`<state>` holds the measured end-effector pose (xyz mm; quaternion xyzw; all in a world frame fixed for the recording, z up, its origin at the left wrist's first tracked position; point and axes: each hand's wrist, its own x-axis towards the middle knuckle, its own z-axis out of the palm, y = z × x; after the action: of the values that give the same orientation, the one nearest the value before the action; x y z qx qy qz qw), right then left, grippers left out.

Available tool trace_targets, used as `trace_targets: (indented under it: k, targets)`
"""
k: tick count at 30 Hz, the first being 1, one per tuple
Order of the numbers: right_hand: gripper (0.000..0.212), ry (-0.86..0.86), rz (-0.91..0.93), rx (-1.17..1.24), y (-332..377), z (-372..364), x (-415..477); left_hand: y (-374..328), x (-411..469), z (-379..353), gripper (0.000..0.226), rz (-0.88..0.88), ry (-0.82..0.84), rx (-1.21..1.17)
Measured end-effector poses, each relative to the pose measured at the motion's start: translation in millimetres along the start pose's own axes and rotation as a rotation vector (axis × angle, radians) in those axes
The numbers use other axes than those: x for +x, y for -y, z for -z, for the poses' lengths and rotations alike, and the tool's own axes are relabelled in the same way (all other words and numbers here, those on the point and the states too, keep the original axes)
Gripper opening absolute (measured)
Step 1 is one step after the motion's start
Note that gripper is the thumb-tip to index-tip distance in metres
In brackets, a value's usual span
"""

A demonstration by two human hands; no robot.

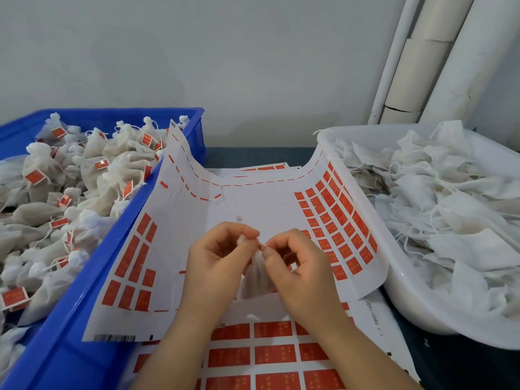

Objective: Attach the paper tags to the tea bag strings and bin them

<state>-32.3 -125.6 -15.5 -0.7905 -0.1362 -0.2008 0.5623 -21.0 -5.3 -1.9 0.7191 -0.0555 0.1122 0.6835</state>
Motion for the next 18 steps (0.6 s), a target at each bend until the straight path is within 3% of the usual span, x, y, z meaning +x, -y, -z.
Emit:
trace_targets:
  k: [12,18]
  targets:
    - [0.005,-0.081,0.111,-0.04,-4.3,1.0,1.5,-2.6,-3.5,-1.0,0.024,-0.224,0.065,0.328]
    - [0.003,-0.093,0.105,-0.033,-2.5,1.2,2.7,-3.7,-5.4,-2.9,0.016,-0.276,0.018,0.232]
